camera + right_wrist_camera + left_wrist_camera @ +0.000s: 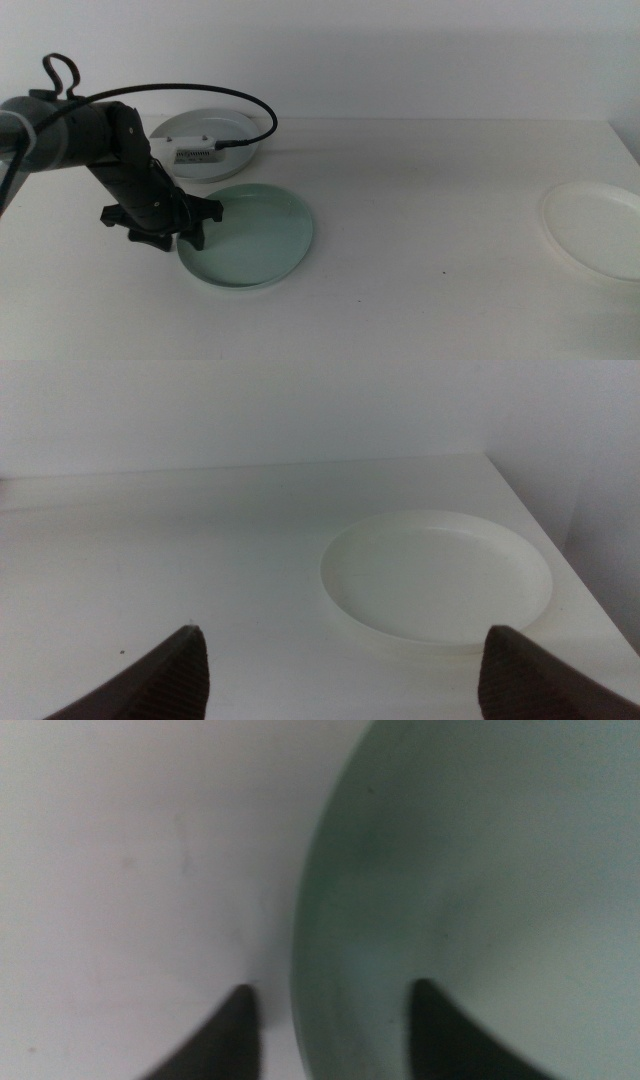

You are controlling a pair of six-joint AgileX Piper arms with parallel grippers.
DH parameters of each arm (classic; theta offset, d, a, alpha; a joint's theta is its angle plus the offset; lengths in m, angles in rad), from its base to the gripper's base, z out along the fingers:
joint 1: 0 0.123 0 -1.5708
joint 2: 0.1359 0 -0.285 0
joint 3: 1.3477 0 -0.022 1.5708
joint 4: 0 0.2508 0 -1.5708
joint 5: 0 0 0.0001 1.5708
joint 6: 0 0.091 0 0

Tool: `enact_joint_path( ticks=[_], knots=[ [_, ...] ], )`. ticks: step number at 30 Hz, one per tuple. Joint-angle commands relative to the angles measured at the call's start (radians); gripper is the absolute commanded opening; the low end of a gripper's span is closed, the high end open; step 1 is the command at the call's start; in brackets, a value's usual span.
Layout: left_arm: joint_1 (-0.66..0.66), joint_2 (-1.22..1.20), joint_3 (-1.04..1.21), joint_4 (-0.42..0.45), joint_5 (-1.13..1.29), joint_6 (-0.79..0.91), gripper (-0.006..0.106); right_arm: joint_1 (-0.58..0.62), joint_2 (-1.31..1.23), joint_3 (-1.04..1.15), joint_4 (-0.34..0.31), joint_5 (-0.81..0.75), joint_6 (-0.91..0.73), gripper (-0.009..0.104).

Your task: Stack the three bowls on top of each other.

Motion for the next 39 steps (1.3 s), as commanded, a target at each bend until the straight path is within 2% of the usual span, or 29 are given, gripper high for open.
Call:
enact_joint_path(
  ticks=[1,5,6,9,13,17,26,34,37,39],
  knots=[
    [-0.004,0.013,-0.006,-0.015,-0.013,-0.007,0.038,-0.008,-0.003,0.004,-0.003,-0.01,-0.004,0.092],
    [-0.004,0.02,-0.006,-0.08,-0.009,0.046,0.003,-0.008,-0.003,0.004,-0.003,-0.01,-0.004,0.092],
    [-0.004,0.012,-0.006,-0.084,-0.006,0.06,-0.002,-0.008,-0.003,0.004,-0.003,-0.01,-0.004,0.092],
    [-0.029,-0.047,-0.008,-0.066,0.019,0.037,-0.002,-0.008,-0.003,0.004,-0.003,-0.01,-0.004,0.092],
    [-0.137,-0.119,-0.062,0.052,0.046,-0.132,-0.002,-0.008,-0.003,0.004,-0.003,-0.01,-0.004,0.092],
    [-0.254,-0.083,-0.217,0.114,0.118,-0.188,-0.002,-0.008,-0.003,0.004,-0.003,-0.01,-0.004,0.092],
    [-0.345,0.139,-0.508,0.094,0.207,-0.216,-0.002,-0.008,-0.003,0.004,-0.003,-0.01,-0.004,0.092],
    [-0.338,0.243,-0.538,0.059,0.209,-0.202,-0.001,-0.008,-0.003,0.004,-0.003,-0.01,-0.004,0.092],
    [-0.325,0.257,-0.538,0.035,0.21,-0.18,0.003,-0.008,-0.003,0.004,-0.003,-0.01,-0.004,0.092],
    [-0.314,0.257,-0.543,0.029,0.211,-0.146,0.012,-0.008,-0.003,0.004,-0.003,-0.01,-0.004,0.092]
  ],
)
